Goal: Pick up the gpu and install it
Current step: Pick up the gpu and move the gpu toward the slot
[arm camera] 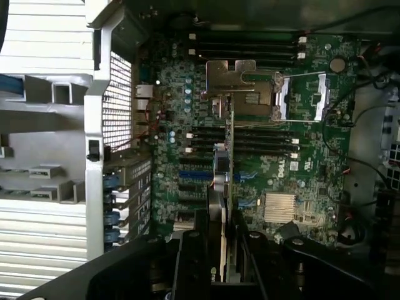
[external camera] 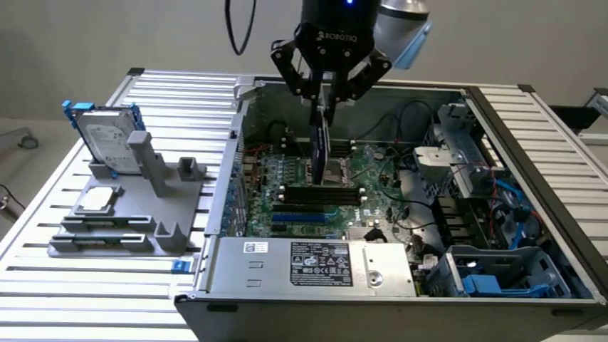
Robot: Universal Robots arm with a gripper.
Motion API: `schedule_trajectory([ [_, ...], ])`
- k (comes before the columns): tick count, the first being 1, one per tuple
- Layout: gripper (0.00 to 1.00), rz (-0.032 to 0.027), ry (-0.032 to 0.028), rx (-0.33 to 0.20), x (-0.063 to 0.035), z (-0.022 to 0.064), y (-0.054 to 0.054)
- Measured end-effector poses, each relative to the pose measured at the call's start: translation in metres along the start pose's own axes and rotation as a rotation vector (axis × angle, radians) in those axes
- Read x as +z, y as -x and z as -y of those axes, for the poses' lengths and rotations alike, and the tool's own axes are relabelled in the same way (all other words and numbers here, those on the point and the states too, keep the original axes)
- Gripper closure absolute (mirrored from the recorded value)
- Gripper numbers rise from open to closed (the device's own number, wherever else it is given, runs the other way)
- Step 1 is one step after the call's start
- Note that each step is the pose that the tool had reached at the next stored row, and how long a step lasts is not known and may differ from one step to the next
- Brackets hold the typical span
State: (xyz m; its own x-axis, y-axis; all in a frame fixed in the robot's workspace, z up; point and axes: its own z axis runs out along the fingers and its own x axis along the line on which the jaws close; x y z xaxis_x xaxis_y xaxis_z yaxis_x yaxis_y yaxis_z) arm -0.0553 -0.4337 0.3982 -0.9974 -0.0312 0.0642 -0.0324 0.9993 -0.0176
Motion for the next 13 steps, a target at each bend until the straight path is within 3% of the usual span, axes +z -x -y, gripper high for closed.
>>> schedule_trajectory([
  [5, 0.74, -0.0002, 0.0, 0.002, 0.0077, -0.0013, 0.02],
  [8, 0.74, -0.0003, 0.0001, 0.004, 0.0127, -0.0056, 0.022],
  [13, 0.74, -0.0002, 0.0001, 0.004, 0.0129, -0.0059, 0.022],
])
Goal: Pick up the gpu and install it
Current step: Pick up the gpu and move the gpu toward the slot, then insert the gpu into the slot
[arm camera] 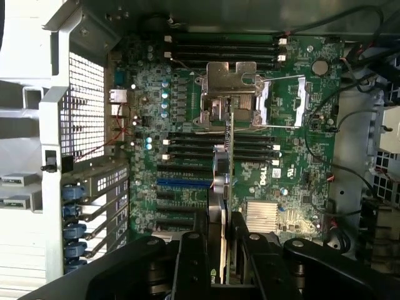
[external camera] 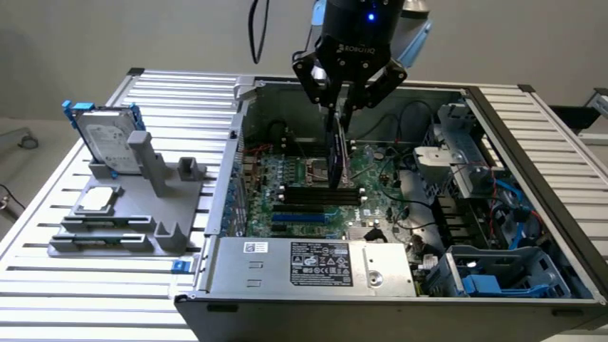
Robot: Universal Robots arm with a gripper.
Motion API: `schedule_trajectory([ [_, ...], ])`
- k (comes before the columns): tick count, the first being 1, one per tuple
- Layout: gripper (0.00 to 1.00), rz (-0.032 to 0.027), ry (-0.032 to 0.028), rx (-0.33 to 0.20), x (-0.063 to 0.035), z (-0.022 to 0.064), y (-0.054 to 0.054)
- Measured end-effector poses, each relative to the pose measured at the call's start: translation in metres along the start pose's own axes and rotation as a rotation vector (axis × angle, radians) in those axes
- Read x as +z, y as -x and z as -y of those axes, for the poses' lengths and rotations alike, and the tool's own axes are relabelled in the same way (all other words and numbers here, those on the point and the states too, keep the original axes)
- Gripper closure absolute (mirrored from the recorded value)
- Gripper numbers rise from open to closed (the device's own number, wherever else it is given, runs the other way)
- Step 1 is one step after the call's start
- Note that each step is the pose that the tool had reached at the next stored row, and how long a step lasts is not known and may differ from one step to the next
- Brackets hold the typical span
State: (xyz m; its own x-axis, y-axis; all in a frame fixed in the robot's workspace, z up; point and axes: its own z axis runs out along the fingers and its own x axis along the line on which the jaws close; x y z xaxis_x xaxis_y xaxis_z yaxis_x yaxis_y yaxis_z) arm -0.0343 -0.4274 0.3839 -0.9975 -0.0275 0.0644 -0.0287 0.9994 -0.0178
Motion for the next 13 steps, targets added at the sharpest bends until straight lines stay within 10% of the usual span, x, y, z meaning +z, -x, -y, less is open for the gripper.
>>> schedule_trajectory([
  [13, 0.74, 0.0, 0.0001, 0.0, 0.0002, -0.0003, 0.0],
])
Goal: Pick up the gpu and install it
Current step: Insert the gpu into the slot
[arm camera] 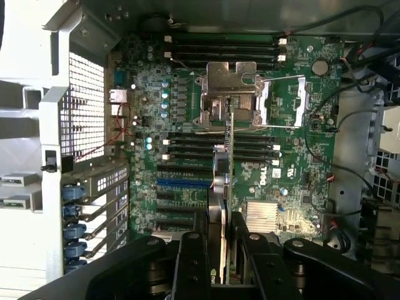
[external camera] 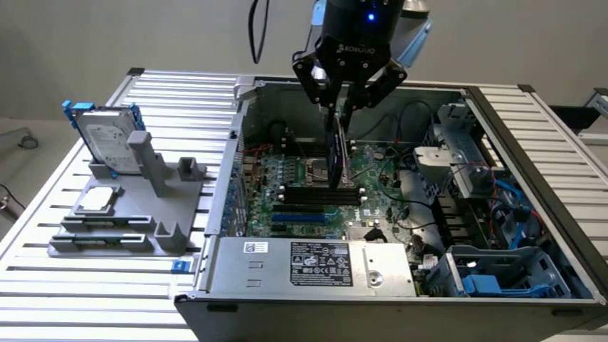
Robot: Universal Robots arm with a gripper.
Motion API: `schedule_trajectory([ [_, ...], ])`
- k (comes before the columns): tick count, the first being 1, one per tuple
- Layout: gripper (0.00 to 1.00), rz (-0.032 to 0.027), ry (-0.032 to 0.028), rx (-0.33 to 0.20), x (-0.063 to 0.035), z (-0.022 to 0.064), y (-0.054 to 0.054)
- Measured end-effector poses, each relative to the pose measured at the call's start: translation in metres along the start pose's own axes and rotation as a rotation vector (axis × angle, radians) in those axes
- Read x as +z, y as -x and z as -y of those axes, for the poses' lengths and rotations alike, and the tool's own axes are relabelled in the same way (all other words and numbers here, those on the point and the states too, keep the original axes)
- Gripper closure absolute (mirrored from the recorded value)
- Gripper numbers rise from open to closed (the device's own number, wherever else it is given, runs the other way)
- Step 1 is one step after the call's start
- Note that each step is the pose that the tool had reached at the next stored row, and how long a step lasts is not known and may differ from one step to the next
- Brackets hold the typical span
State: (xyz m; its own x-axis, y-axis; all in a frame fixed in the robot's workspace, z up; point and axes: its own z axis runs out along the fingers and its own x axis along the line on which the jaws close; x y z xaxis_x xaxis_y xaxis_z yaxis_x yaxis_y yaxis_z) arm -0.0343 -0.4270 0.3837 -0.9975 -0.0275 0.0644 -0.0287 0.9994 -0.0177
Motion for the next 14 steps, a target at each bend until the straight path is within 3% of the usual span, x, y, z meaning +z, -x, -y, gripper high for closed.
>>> schedule_trajectory([
  [4, 0.74, 0.0071, -0.0034, -0.042, 0.0037, -0.003, 0.0],
  [14, 0.74, 0.0131, -0.0137, -0.223, 0.0137, -0.0032, 0.001],
])
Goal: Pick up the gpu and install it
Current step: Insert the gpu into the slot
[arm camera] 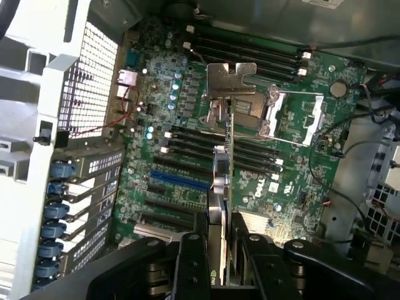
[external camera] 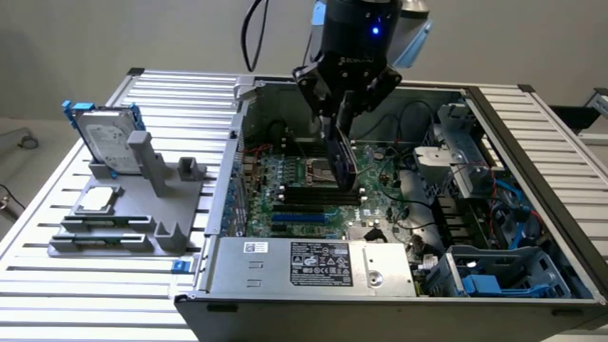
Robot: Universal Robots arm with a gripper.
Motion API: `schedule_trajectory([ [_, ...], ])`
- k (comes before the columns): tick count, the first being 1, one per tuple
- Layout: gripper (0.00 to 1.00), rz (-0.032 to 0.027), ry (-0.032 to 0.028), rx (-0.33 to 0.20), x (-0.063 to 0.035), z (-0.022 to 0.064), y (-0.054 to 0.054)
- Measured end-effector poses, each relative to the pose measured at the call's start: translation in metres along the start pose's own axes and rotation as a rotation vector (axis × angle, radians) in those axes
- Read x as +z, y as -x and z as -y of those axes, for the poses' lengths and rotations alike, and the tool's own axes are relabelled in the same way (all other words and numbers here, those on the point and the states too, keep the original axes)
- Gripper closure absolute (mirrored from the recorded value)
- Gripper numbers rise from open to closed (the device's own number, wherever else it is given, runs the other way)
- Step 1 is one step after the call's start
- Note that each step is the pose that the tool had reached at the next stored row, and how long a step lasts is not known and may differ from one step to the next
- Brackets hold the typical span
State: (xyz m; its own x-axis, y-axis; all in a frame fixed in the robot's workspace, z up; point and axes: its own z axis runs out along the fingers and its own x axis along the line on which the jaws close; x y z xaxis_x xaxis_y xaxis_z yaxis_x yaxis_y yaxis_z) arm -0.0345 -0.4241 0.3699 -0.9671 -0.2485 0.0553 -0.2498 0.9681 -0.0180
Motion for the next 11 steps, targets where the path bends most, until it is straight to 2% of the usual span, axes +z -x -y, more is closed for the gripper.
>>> schedule_trajectory([
  [11, 0.74, 0.0084, -0.0079, -0.202, 0.0122, -0.0002, 0.001],
])
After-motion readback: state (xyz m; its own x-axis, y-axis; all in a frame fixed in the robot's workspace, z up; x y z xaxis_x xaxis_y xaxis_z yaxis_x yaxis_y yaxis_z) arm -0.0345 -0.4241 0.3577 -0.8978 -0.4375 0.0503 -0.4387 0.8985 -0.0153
